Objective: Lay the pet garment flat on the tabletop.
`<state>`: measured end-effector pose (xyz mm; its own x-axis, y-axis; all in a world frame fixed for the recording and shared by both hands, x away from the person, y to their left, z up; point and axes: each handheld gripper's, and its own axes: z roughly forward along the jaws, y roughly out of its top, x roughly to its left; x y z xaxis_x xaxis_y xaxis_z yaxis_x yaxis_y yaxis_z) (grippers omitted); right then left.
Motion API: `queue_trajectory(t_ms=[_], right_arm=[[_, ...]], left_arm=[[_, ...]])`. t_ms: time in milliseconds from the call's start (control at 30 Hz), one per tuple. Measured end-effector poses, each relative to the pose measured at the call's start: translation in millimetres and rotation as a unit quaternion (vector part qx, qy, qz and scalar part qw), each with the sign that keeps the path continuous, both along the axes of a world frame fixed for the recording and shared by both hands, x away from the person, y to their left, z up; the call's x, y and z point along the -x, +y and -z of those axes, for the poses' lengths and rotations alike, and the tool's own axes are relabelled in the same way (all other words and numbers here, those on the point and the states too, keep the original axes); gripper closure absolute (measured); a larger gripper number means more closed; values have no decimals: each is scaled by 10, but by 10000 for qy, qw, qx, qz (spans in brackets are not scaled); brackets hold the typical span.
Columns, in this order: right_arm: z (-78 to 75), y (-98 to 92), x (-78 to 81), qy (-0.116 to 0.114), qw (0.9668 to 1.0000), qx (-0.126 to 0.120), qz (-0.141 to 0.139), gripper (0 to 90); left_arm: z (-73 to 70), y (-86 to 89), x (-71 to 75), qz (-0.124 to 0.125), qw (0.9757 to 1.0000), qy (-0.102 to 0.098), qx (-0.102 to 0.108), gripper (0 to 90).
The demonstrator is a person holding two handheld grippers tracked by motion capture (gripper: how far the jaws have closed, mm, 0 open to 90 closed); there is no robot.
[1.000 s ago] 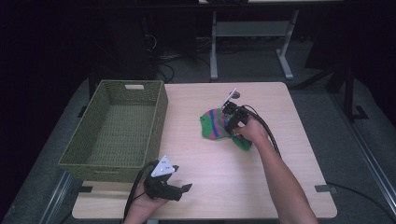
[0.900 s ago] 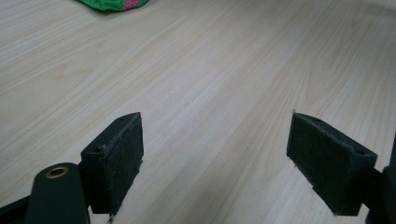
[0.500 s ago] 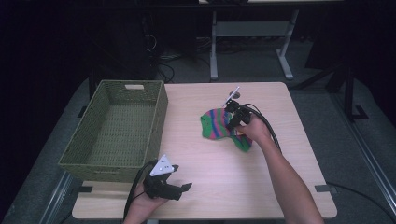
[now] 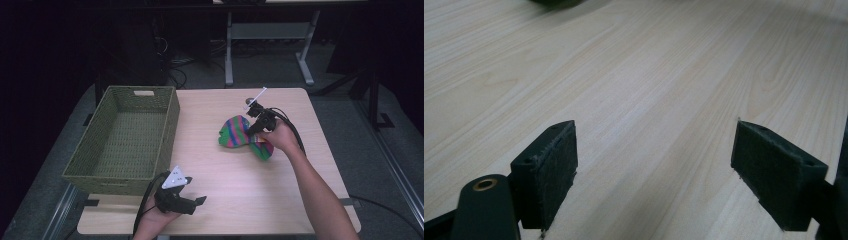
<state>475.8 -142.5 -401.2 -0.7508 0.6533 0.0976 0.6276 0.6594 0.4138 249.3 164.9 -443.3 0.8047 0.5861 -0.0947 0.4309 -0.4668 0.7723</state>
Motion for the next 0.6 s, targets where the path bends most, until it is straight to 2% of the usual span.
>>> queue_trajectory(t_ms=[200,600], right_arm=[[-53,-61,65,-38,10000,-56,-23,744],[-223,-136,205,-169,9993,-298,-136,743]], left_arm=[[-3,3,7,17,10000,-8,-14,184],[-5,5,19,-36,9999,31,112,184]])
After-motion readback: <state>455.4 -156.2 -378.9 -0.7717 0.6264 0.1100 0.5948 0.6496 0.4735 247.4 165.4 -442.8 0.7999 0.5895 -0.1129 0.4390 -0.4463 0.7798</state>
